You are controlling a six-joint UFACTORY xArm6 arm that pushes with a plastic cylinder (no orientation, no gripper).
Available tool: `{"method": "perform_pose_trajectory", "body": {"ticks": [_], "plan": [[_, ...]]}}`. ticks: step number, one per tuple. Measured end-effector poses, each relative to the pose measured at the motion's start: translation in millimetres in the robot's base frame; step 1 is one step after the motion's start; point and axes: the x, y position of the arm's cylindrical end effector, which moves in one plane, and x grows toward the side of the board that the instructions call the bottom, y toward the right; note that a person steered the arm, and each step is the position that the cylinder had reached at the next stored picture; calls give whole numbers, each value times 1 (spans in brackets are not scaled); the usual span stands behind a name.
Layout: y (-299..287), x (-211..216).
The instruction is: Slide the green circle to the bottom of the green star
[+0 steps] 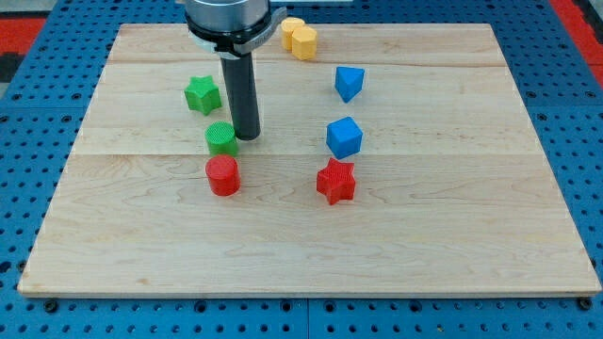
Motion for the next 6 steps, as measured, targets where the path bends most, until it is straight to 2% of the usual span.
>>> {"method": "perform_pose_trajectory", "body": {"ticks": [1, 6], "plan": [[40, 6], [24, 18]]}}
